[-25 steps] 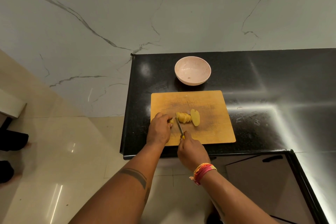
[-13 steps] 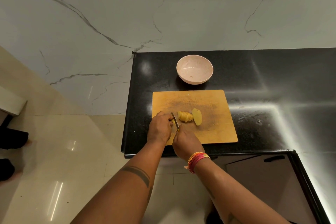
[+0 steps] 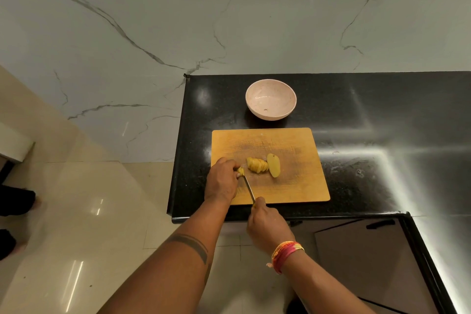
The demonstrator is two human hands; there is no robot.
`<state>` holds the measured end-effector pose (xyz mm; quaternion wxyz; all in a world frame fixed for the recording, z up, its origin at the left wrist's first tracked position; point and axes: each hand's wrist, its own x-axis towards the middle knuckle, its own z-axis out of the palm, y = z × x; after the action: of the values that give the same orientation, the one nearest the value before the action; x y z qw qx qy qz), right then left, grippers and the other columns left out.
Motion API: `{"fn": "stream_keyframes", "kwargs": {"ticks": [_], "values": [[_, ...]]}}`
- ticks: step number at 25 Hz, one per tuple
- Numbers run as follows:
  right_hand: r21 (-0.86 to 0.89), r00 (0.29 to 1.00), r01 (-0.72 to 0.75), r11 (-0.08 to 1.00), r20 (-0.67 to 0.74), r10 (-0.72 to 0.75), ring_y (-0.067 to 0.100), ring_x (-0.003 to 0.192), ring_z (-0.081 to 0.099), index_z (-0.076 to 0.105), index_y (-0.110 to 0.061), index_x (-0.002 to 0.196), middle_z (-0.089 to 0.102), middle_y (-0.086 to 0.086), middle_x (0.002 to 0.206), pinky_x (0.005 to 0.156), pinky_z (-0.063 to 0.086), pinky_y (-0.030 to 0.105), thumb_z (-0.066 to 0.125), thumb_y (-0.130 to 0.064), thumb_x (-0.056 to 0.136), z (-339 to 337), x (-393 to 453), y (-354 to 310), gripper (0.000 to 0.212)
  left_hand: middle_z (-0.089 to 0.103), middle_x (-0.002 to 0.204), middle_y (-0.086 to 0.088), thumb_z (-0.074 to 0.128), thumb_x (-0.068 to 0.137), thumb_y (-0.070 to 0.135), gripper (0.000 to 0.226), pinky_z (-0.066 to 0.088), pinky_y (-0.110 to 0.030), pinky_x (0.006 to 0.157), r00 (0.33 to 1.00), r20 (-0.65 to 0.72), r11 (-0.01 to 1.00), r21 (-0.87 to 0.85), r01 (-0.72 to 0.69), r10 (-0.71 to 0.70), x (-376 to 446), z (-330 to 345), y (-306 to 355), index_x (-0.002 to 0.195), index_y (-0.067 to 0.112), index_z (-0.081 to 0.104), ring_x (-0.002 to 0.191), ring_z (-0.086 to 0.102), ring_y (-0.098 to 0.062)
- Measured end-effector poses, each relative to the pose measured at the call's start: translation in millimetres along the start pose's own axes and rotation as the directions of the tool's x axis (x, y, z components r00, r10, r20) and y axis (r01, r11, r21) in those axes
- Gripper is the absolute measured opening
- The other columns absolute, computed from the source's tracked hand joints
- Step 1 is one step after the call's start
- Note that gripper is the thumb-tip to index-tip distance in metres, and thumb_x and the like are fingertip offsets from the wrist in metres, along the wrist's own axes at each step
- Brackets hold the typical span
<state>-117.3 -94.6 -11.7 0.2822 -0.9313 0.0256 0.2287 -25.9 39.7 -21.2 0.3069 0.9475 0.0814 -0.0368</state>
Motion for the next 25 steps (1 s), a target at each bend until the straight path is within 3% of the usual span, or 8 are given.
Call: {"fn": "stream_keyframes", "kwargs": {"ticks": [7, 10, 12, 18, 22, 25], "values": [[0.037, 0.999, 0.014, 0.999, -0.046, -0.013, 0.022, 0.063, 0.060, 0.046, -0.016, 0.113, 0.065, 0.006, 0.080, 0.054, 0.047, 0.037, 0.033, -0.022, 0.105, -12, 8, -11, 0.016, 0.064, 0.100, 0.004, 0.071, 0.094, 0.021, 0.005, 0.055, -0.035, 0.081, 0.999, -0.052, 1.000, -0.026, 0.015, -0.016, -5, 0, -3, 0.098, 0.019, 0.072, 0.093, 0.059, -0.013], [0.027, 0.999, 0.030, 0.999, -0.044, -0.029, 0.029, 0.075, 0.063, 0.047, -0.010, 0.128, 0.067, 0.013, 0.091, 0.061, 0.048, 0.038, 0.034, -0.018, 0.103, -16, 24, -25, 0.030, 0.066, 0.102, 0.002, 0.069, 0.094, 0.015, 0.010, 0.056, -0.034, 0.082, 0.998, -0.059, 0.999, -0.045, 0.004, -0.007, -5, 1, -5, 0.100, 0.020, 0.075, 0.094, 0.061, -0.014], [0.017, 0.999, 0.035, 0.999, -0.015, -0.035, 0.033, 0.081, 0.064, 0.049, -0.008, 0.124, 0.068, 0.018, 0.098, 0.065, 0.046, 0.038, 0.035, -0.015, 0.102, -17, 32, -31, 0.028, 0.066, 0.104, 0.002, 0.067, 0.095, 0.013, 0.012, 0.056, -0.034, 0.081, 0.998, -0.057, 0.998, -0.063, 0.001, -0.005, -5, 1, -6, 0.101, 0.020, 0.075, 0.095, 0.061, -0.015], [0.014, 0.999, 0.004, 1.000, 0.037, -0.005, 0.025, 0.071, 0.054, 0.049, -0.013, 0.107, 0.065, 0.015, 0.094, 0.053, 0.035, 0.031, 0.038, -0.015, 0.099, -18, 43, -37, 0.014, 0.064, 0.104, 0.005, 0.062, 0.098, 0.015, 0.014, 0.037, -0.012, 0.067, 0.998, -0.045, 0.995, -0.083, 0.050, -0.054, -3, 2, -5, 0.100, 0.021, 0.074, 0.089, 0.056, -0.007], [-0.015, 0.998, 0.012, 1.000, 0.054, -0.011, 0.020, 0.061, 0.052, 0.045, -0.014, 0.110, 0.055, 0.006, 0.076, 0.048, 0.034, 0.028, 0.037, -0.013, 0.101, -13, 29, -27, 0.012, 0.065, 0.104, 0.002, 0.066, 0.097, 0.016, 0.009, 0.054, -0.028, 0.077, 0.997, -0.055, 0.998, -0.035, 0.049, -0.051, -2, 3, -4, 0.101, 0.019, 0.074, 0.092, 0.061, -0.013], [-0.055, 0.998, 0.007, 0.998, 0.068, -0.003, 0.015, 0.056, 0.052, 0.039, -0.017, 0.105, 0.055, 0.002, 0.072, 0.048, 0.036, 0.028, 0.035, -0.018, 0.104, -8, 9, -15, 0.004, 0.064, 0.102, 0.000, 0.067, 0.097, 0.018, 0.006, 0.056, -0.034, 0.078, 0.997, -0.068, 0.999, -0.014, 0.036, -0.036, -4, 3, -2, 0.098, 0.018, 0.073, 0.093, 0.061, -0.017]]}}
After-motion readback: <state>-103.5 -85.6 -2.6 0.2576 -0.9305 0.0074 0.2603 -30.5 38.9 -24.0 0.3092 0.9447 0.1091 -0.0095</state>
